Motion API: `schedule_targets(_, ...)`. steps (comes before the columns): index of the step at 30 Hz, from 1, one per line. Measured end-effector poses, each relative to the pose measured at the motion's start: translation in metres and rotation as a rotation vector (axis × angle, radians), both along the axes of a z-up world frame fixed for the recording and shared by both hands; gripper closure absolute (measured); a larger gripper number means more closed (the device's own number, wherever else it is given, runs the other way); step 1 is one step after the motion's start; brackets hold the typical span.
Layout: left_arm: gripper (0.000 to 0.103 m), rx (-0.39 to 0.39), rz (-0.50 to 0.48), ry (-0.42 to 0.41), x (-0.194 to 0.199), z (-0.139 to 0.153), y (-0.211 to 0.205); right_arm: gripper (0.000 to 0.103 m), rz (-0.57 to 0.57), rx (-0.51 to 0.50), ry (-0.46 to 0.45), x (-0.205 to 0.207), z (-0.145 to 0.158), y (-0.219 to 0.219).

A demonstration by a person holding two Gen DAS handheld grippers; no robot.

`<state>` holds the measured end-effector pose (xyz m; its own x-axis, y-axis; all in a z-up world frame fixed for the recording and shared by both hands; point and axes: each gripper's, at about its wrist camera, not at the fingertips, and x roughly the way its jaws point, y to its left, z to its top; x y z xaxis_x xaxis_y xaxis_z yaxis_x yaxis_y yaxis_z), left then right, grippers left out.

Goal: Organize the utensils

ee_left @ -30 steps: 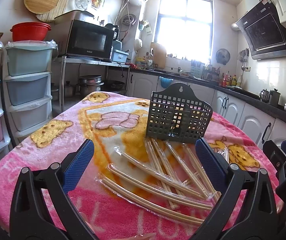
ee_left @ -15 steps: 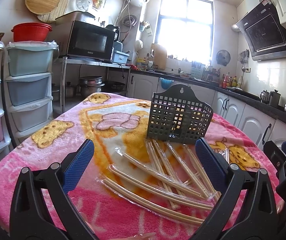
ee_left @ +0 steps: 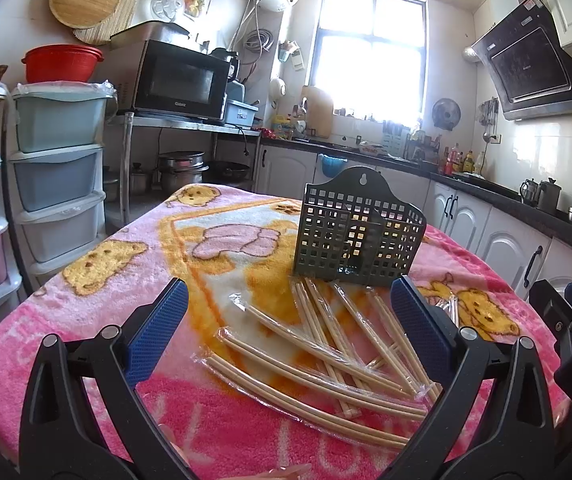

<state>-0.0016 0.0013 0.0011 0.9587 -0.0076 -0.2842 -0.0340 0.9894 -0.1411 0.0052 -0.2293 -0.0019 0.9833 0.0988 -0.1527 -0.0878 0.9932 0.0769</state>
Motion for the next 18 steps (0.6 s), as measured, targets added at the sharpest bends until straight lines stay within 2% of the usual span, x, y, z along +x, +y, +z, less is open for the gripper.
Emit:
schedule_targets(7, 0.009, -0.009, 0.006, 0.003, 0.001, -0.001, 0.002, 0.006, 0.007, -0.006, 0.005, 0.0, -0.001, 0.002)
schedule_targets(11, 0.009, -0.022, 0.003, 0.016, 0.004, -0.002, 0.007, 0.006, 0.031, -0.027, 0.033, 0.005, -0.001, 0.007)
schedule_targets(18, 0.009, -0.04, 0.059, 0.039, 0.011, 0.0, 0.028, 0.006, 0.089, -0.061, 0.108, 0.021, 0.0, 0.019)
